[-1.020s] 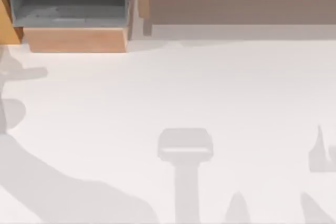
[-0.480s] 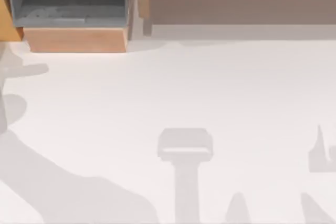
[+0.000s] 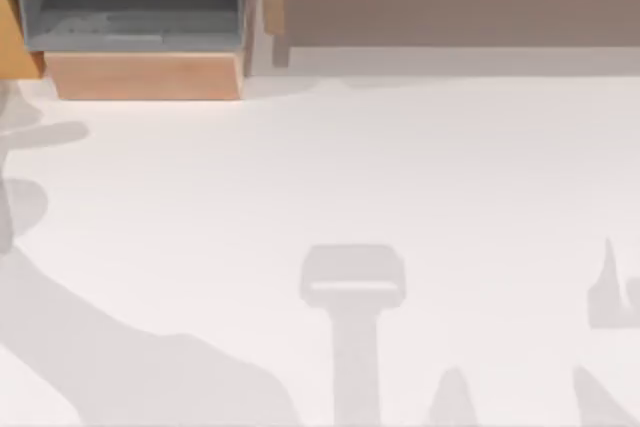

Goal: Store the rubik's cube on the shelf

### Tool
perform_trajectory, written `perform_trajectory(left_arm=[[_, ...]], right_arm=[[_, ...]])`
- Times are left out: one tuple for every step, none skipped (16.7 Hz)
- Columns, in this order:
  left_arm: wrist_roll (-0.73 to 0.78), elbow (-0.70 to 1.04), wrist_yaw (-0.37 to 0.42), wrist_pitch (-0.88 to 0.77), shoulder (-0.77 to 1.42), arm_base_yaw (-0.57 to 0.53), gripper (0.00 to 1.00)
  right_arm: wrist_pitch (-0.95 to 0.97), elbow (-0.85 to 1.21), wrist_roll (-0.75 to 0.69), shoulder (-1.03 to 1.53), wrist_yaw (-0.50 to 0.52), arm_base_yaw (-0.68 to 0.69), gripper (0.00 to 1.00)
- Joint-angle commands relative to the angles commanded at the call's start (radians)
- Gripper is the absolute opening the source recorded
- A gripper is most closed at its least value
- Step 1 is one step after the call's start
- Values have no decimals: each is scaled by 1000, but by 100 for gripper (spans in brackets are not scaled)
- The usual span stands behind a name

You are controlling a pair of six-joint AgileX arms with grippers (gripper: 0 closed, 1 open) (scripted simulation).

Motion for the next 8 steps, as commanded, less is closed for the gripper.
perform_trajectory(left_arm=[[0,0,0,0,0,0,90],[0,0,0,0,0,0,98],[0,0,0,0,0,0,100],[0,0,0,0,0,0,100],[0,0,0,0,0,0,100],[0,0,0,0,0,0,100],[0,0,0,0,0,0,100],[0,0,0,0,0,0,100]], right_arm=[[0,0,0,0,0,0,100],[0,0,0,0,0,0,100],[0,0,0,0,0,0,100],[0,0,0,0,0,0,100],[0,0,0,0,0,0,100],[0,0,0,0,0,0,100],[0,0,0,0,0,0,100],[0,0,0,0,0,0,100]])
